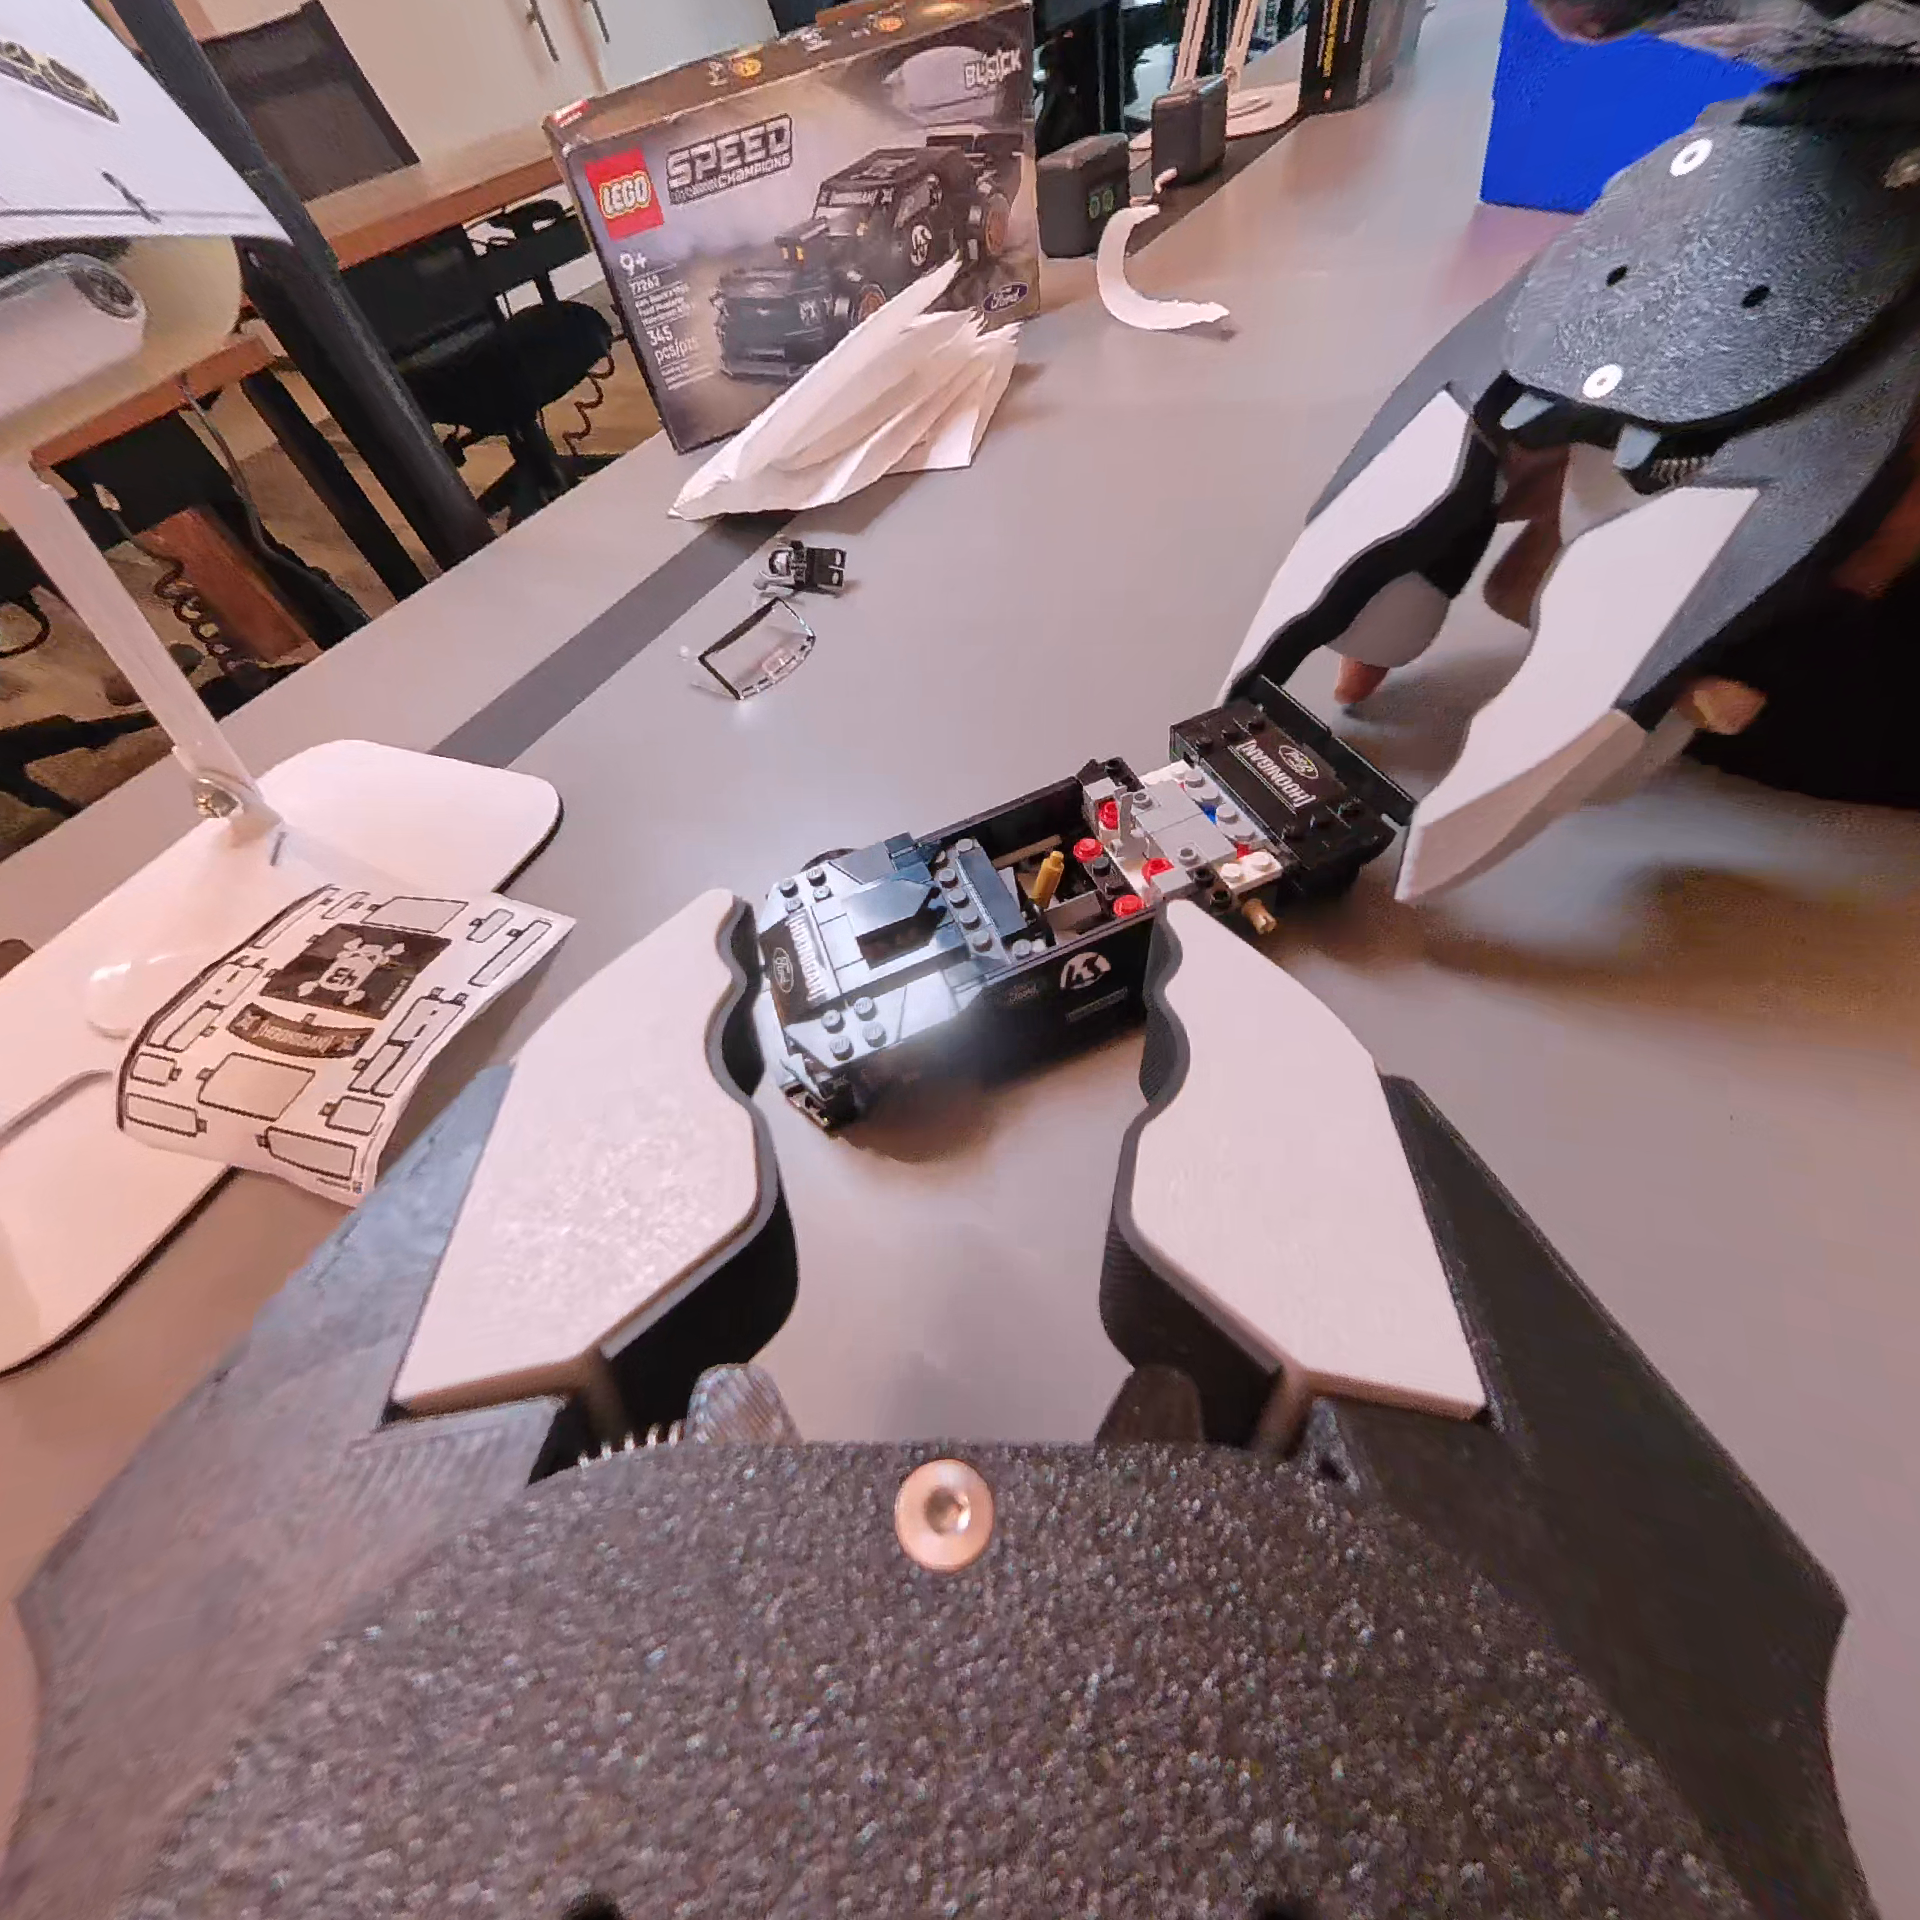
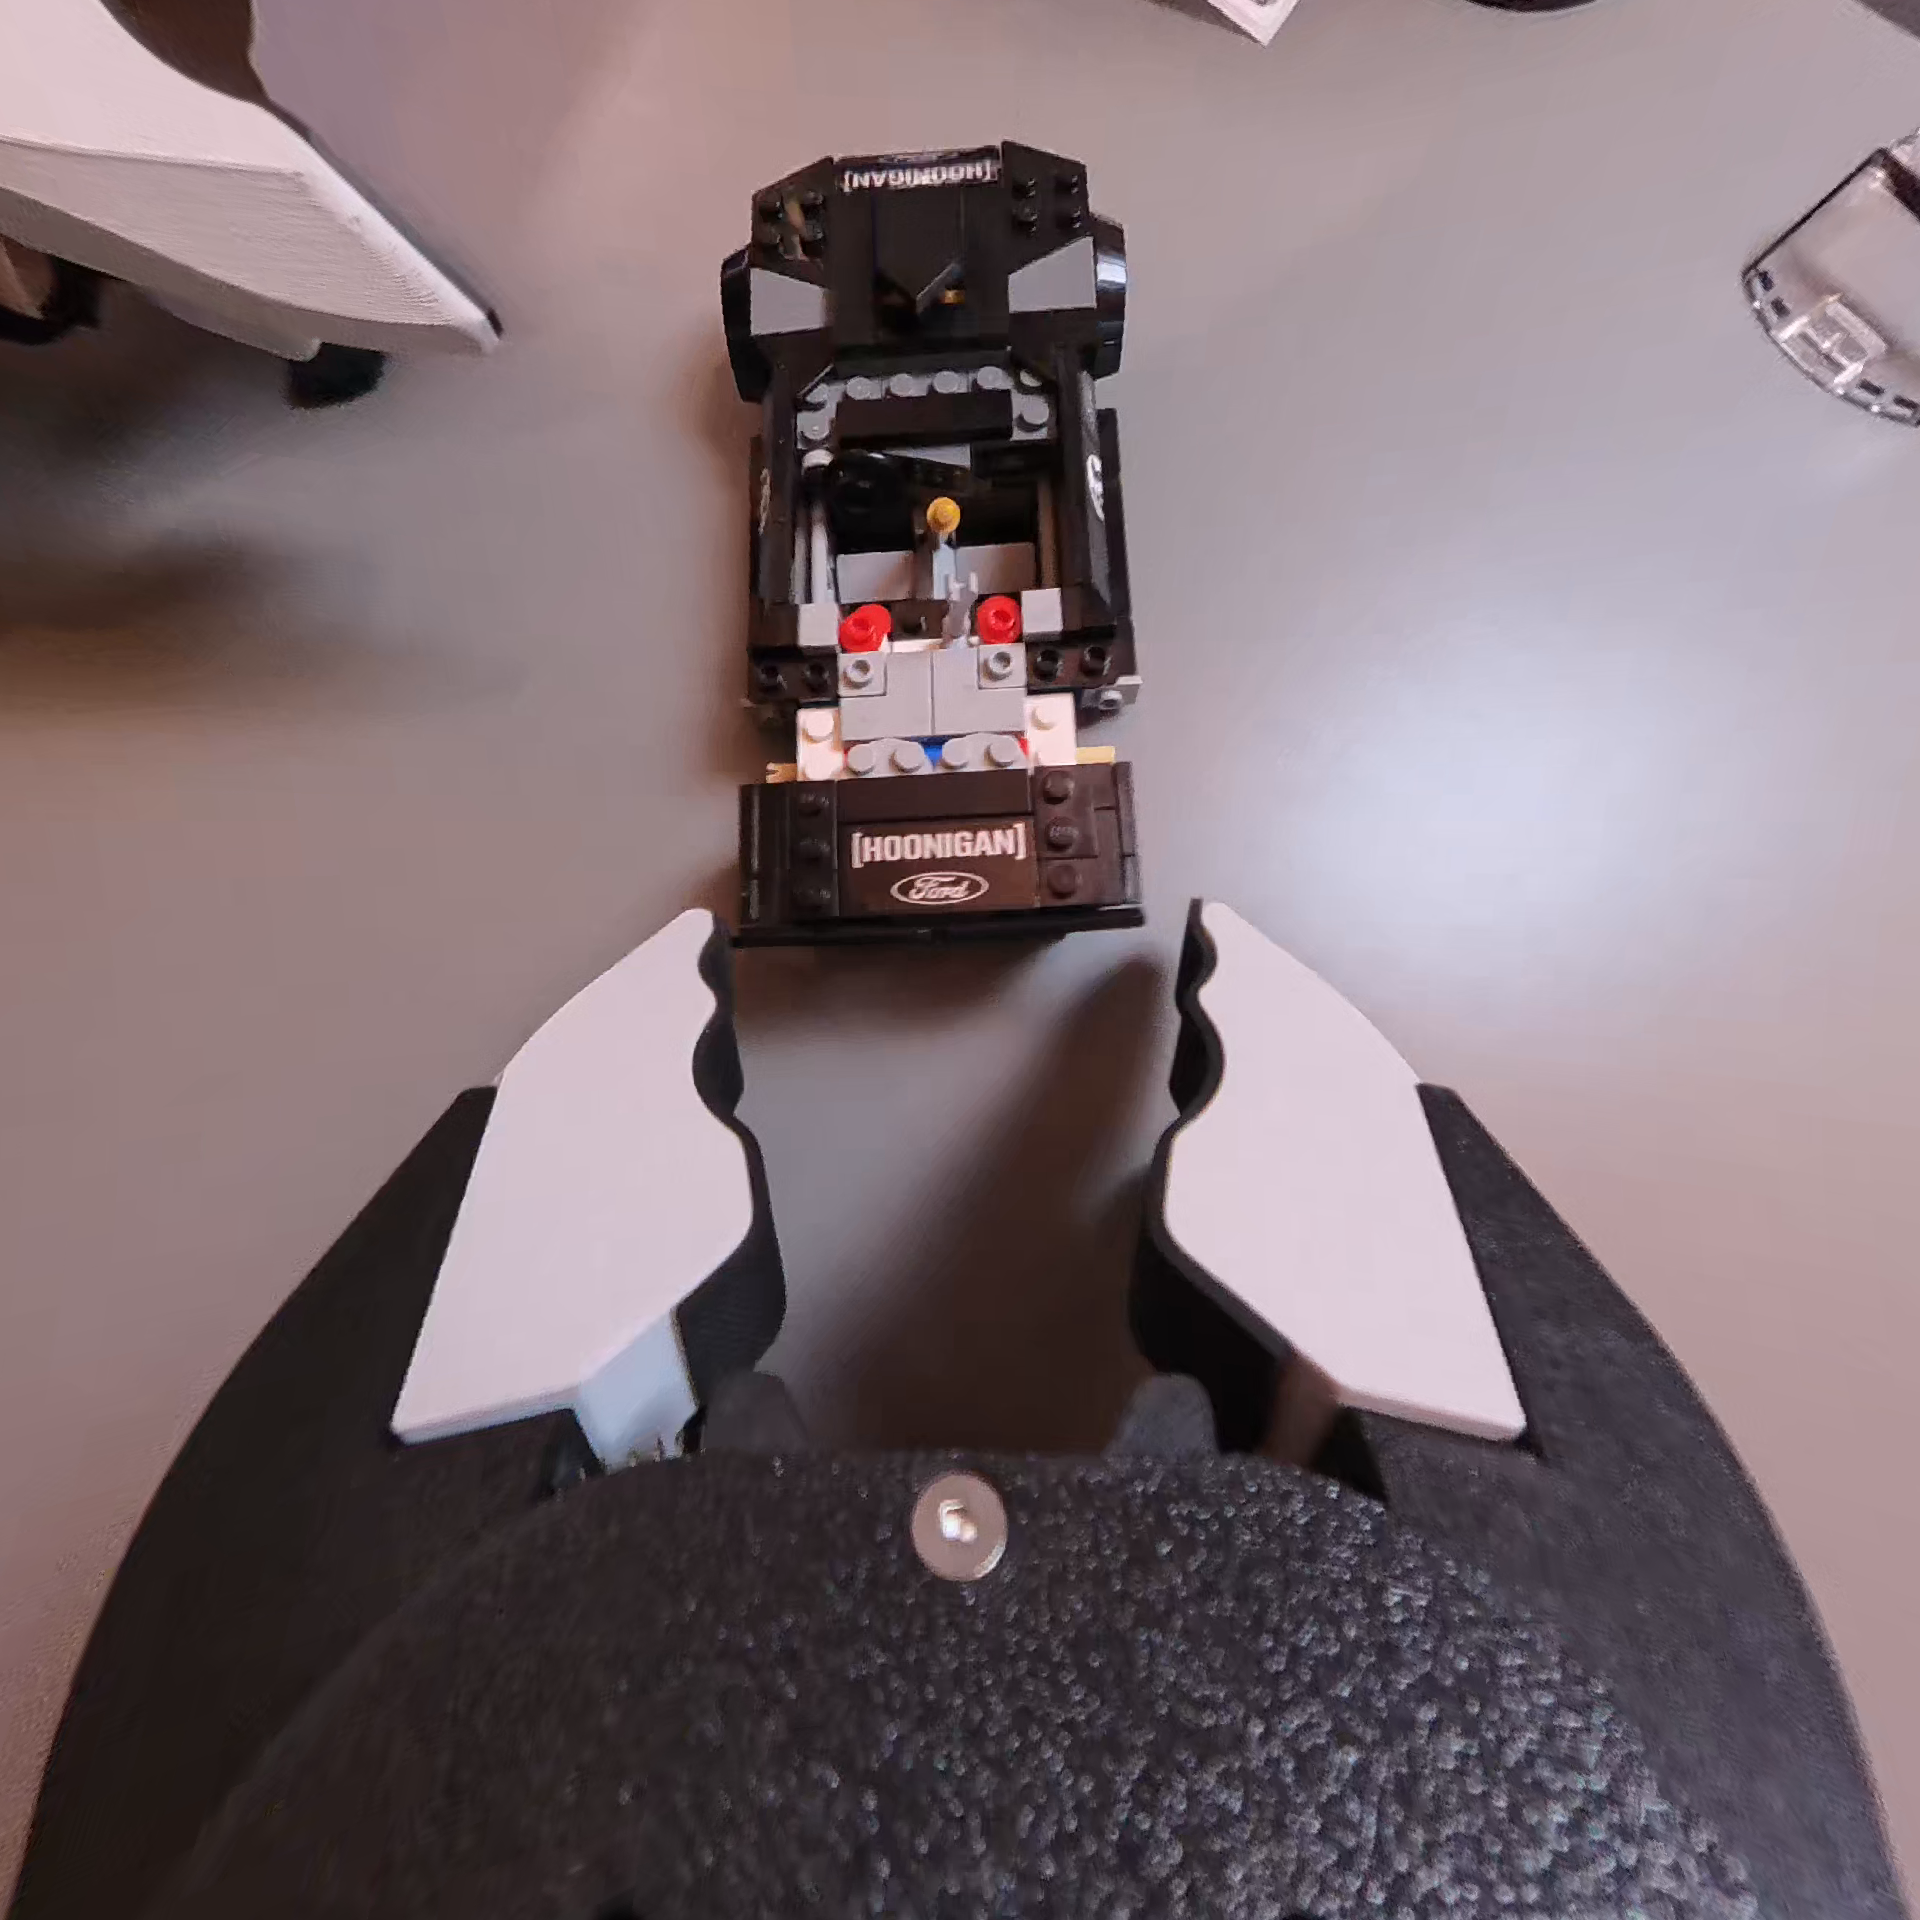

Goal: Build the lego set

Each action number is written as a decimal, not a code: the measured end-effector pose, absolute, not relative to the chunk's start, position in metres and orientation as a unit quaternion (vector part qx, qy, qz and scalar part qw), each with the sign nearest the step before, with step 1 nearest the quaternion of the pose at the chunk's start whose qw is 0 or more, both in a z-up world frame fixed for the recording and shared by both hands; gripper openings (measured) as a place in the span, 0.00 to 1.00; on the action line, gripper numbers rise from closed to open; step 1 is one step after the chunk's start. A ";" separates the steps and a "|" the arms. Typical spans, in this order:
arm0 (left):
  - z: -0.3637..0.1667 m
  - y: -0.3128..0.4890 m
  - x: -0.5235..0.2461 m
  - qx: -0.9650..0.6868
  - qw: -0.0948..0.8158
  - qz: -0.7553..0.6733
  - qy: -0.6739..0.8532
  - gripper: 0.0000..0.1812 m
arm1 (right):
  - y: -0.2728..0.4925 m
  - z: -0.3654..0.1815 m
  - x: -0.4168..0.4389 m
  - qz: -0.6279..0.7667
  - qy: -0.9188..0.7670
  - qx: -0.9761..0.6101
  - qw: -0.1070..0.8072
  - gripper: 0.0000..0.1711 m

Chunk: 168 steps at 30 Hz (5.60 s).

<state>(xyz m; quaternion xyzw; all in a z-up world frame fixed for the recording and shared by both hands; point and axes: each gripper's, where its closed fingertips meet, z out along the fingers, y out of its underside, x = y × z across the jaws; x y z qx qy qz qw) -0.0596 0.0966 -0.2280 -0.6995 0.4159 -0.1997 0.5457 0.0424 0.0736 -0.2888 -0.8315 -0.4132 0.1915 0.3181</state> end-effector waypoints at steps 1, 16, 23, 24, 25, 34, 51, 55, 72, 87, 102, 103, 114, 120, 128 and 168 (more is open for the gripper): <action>-0.229 0.097 -0.060 -0.700 0.544 -0.204 0.416 0.40 | 0.076 -0.289 0.043 0.195 -0.423 -0.827 0.315 0.49; -0.250 0.107 -0.069 -0.724 0.518 -0.183 0.418 0.42 | 0.136 -0.297 0.064 0.185 -0.598 -0.738 0.251 0.42; -0.251 0.112 -0.077 -0.731 0.515 -0.186 0.406 0.42 | 0.123 -0.264 0.061 0.225 -0.602 -0.723 0.252 0.43; -0.252 0.112 -0.077 -0.732 0.514 -0.189 0.405 0.42 | 0.116 -0.261 0.057 0.228 -0.604 -0.718 0.260 0.42; -0.253 0.113 -0.078 -0.735 0.510 -0.192 0.404 0.42 | 0.112 -0.258 0.054 0.224 -0.607 -0.712 0.272 0.40; -0.263 0.116 -0.064 -0.731 0.450 -0.231 0.458 0.51 | 0.100 -0.253 0.006 0.221 -0.613 -0.707 0.273 0.33; -0.284 0.127 -0.052 -0.710 0.399 -0.186 0.549 0.45 | 0.104 -0.274 0.000 0.115 -0.671 -0.680 0.271 0.25; -0.284 0.119 -0.054 -0.725 0.397 -0.186 0.532 0.46 | 0.102 -0.275 0.000 0.070 -0.694 -0.655 0.289 0.25; -0.287 0.105 -0.052 -0.751 0.386 -0.154 0.513 0.46 | 0.079 -0.277 0.003 0.006 -0.732 -0.606 0.311 0.23; -0.287 0.104 -0.053 -0.749 0.387 -0.157 0.515 0.46 | 0.077 -0.263 -0.001 0.099 -0.691 -0.646 0.308 0.23; -0.286 0.103 -0.053 -0.748 0.392 -0.155 0.513 0.45 | 0.092 -0.268 0.000 0.161 -0.636 -0.688 0.311 0.09; -0.286 0.103 -0.053 -0.748 0.392 -0.155 0.513 0.45 | 0.094 -0.268 0.001 0.157 -0.636 -0.689 0.312 0.09; -0.286 0.103 -0.053 -0.747 0.393 -0.156 0.514 0.46 | 0.096 -0.268 0.000 0.163 -0.638 -0.689 0.302 0.06; -0.286 0.103 -0.053 -0.746 0.393 -0.157 0.514 0.46 | 0.096 -0.267 0.000 0.162 -0.640 -0.688 0.301 0.04; -0.286 0.103 -0.053 -0.745 0.394 -0.157 0.514 0.46 | 0.092 -0.256 0.000 0.193 -0.645 -0.683 0.284 0.08; -0.285 0.104 -0.047 -0.649 0.379 -0.238 0.616 0.45 | 0.055 -0.276 0.006 0.203 -0.812 -0.547 -0.029 0.30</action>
